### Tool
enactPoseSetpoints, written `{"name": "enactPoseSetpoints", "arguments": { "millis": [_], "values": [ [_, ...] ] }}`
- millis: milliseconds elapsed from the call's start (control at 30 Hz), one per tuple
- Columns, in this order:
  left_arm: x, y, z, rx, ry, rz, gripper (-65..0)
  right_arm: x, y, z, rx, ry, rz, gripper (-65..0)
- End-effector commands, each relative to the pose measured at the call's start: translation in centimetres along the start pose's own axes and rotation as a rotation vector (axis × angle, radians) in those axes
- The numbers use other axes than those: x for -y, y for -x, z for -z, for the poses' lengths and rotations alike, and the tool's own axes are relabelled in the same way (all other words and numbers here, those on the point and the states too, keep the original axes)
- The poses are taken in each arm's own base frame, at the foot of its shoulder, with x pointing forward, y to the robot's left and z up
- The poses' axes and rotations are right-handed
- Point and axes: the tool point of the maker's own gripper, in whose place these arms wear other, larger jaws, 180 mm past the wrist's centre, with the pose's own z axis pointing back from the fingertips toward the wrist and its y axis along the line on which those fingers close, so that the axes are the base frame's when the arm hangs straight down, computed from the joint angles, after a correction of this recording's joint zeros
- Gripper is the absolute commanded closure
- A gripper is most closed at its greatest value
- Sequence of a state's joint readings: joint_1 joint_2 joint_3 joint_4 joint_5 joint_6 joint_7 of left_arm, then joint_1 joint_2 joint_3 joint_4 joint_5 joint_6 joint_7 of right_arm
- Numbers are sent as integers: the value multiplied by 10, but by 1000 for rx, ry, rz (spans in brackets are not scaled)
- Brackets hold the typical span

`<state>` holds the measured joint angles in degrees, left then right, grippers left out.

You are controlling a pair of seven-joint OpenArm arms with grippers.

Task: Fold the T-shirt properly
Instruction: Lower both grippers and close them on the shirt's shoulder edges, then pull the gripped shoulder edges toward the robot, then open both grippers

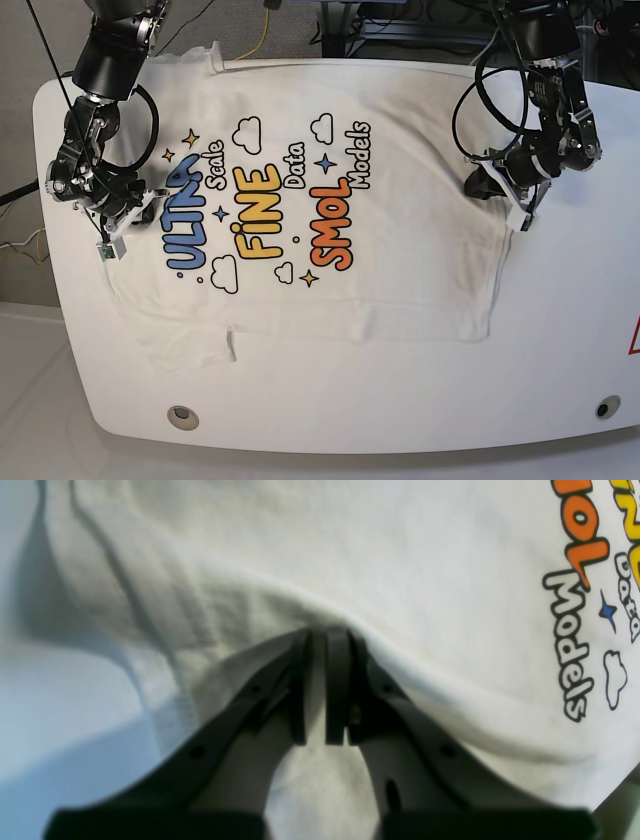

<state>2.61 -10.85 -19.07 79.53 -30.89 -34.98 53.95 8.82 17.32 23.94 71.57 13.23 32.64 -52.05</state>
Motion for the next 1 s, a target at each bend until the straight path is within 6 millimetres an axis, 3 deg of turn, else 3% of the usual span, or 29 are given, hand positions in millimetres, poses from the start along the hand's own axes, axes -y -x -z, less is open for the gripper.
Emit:
{"name": "enactPoseSetpoints", "arguments": {
  "millis": [0,133,667,967],
  "values": [
    [-12,9,0,-60,-43,5,-38,10,-2,0,-25,30,-16,-81],
    [-13,8,3,-61,-40,-5,-38,17,-7,3,-48,75,-47,-81],
    [-25,-8,-1,-18,-61,7,-38,4,-45,12,-46,164,-161,-82],
    [-35,-18,-8,-8,-85,26,-38,6,-52,17,-54,158,-149,-82]
  ]
}}
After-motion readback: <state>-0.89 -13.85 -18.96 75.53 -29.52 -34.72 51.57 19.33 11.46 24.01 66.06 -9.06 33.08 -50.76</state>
